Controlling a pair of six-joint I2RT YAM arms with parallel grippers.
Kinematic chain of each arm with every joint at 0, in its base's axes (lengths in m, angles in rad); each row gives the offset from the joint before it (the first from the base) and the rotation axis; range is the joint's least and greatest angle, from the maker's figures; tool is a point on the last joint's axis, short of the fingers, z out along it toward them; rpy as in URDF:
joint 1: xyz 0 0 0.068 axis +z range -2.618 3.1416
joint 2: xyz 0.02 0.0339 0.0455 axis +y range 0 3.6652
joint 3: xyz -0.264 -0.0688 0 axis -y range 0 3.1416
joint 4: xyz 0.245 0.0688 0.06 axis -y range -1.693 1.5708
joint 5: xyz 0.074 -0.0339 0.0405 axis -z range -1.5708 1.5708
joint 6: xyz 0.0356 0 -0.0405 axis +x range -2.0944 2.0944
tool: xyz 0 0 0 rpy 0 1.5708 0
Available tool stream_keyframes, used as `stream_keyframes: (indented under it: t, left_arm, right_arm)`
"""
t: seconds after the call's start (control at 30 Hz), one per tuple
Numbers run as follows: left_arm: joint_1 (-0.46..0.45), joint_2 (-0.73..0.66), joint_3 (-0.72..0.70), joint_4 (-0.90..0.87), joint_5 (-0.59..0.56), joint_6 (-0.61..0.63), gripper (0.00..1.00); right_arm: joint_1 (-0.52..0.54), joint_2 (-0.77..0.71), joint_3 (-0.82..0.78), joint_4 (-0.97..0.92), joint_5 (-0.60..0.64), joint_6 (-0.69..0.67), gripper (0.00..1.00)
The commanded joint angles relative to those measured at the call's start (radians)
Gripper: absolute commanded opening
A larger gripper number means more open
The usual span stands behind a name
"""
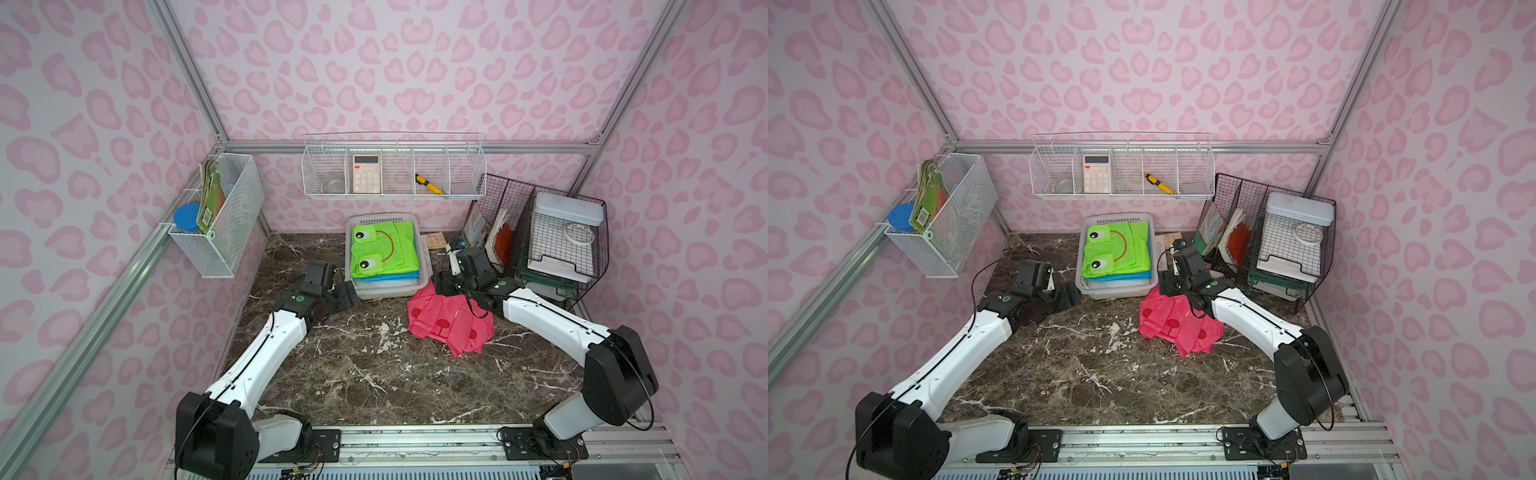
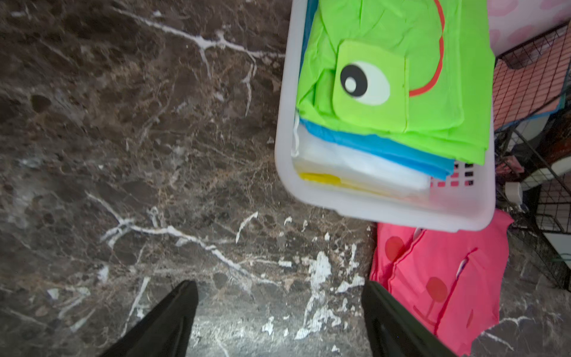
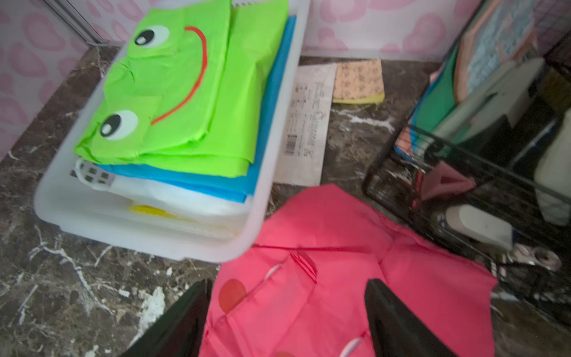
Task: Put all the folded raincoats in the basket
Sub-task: Place the raincoat in the basket, then move the raincoat to the center of the board.
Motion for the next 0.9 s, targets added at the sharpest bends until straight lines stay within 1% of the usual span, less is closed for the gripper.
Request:
stream_keyframes:
  t: [0.0,0.07,0.1,0.2,0.3,0.43,0.57,0.73,0.87]
  left_arm:
    - [-0.025,-0.105,-0.130,0.045,0.029,-0.050,0.89]
    - [-0.035,-0.185,-0.214,0.052,0.051,-0.066,0.89]
    - [-0.043,-0.227,-0.253,0.050,0.052,-0.074,0.89]
    - [-0.055,-0.339,-0.337,0.037,0.055,-0.080,0.91]
    - [-0.054,-0.405,-0.382,0.009,0.065,-0.069,0.91]
    - [-0.054,-0.436,-0.418,-0.013,0.098,-0.062,0.91]
    - [-0.055,-0.446,-0.443,-0.020,0.100,-0.065,0.91]
    - [-0.055,-0.436,-0.460,-0.010,0.113,-0.080,0.91]
    - [-0.056,-0.431,-0.468,-0.005,0.126,-0.089,0.91]
  right_arm:
    - [-0.045,-0.009,-0.080,0.048,-0.045,0.030,0.81]
    - [-0.085,0.016,-0.104,0.033,-0.099,0.035,0.80]
    - [-0.096,0.028,-0.113,0.030,-0.102,0.037,0.80]
    - [-0.099,0.055,-0.130,0.030,-0.073,0.035,0.80]
    - [-0.105,0.077,-0.142,0.048,-0.052,0.032,0.80]
    - [-0.116,0.134,-0.121,0.036,-0.033,0.029,0.80]
    - [-0.109,0.175,-0.121,0.034,-0.038,0.040,0.79]
    - [-0.047,0.168,-0.169,0.048,-0.026,0.081,0.78]
    - [0.039,0.132,-0.220,0.056,-0.009,0.143,0.78]
